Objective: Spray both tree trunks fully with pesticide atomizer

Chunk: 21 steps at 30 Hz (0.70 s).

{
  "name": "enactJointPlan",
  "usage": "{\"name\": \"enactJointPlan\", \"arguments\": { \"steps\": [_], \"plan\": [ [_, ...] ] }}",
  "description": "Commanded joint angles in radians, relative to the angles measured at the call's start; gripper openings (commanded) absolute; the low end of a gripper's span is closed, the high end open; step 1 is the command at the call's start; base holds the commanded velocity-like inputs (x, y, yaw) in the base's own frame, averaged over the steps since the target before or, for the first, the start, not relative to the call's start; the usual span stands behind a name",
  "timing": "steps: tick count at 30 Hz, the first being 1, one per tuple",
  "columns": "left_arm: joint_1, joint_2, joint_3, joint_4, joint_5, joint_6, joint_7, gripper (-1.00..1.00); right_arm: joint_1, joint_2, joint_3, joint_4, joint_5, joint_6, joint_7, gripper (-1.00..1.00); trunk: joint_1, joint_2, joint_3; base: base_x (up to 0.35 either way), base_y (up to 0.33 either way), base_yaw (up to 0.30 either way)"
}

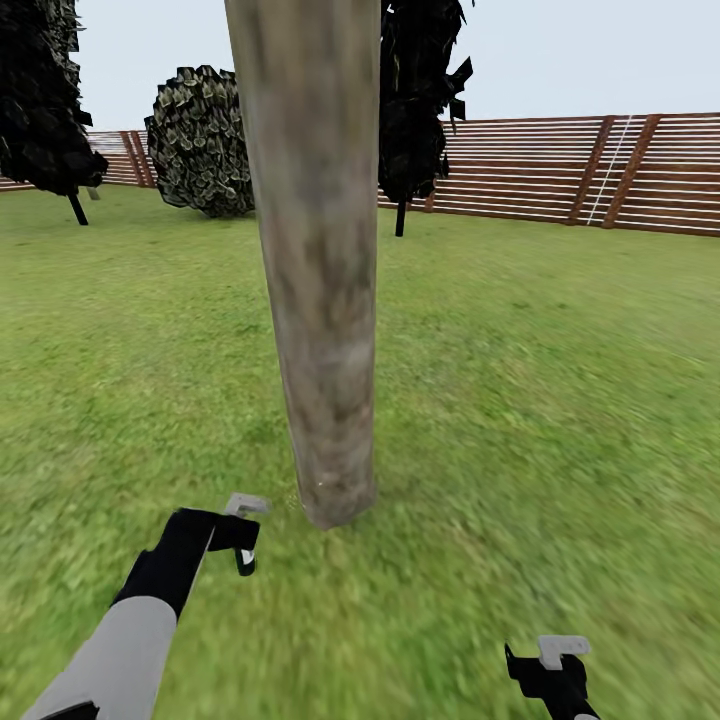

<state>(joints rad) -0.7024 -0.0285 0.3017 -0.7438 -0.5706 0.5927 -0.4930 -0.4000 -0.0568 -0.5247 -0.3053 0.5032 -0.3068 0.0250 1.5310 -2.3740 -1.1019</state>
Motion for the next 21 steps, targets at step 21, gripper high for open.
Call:
{"name": "enactJointPlan", "arguments": {
  "steps": [21],
  "plan": [
    [-0.073, -0.009, -0.144, -0.162, -0.006, 0.155, -0.151, -1.0, 0.0, 0.0, 0.0, 0.0, 0.001, 0.0, 0.001, 1.0, 0.0, 0.0, 0.0, 0.0, 0.0, 0.0]
  ]
}}
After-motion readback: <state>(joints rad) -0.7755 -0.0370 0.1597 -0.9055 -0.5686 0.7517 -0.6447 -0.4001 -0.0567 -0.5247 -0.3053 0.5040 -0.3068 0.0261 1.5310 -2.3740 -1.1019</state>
